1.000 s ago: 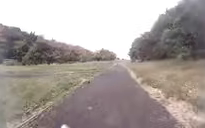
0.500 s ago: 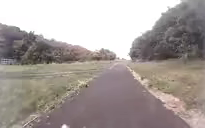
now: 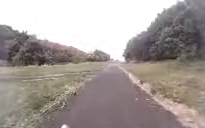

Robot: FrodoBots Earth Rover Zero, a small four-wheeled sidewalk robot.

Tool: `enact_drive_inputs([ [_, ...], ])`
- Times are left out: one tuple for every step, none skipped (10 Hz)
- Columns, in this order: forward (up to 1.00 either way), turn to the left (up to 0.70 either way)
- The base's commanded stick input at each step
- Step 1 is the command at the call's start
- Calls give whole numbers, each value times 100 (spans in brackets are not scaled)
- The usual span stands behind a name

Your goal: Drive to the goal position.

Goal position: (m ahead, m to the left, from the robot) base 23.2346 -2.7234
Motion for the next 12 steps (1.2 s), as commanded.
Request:
enact_drive_inputs([
  [100, 0],
  [100, 0],
  [100, 0],
  [100, 0],
  [100, 0],
  [100, 0],
  [100, 0],
  [100, -10],
  [100, -23],
  [100, -40],
  [100, -40],
  [100, -40],
])
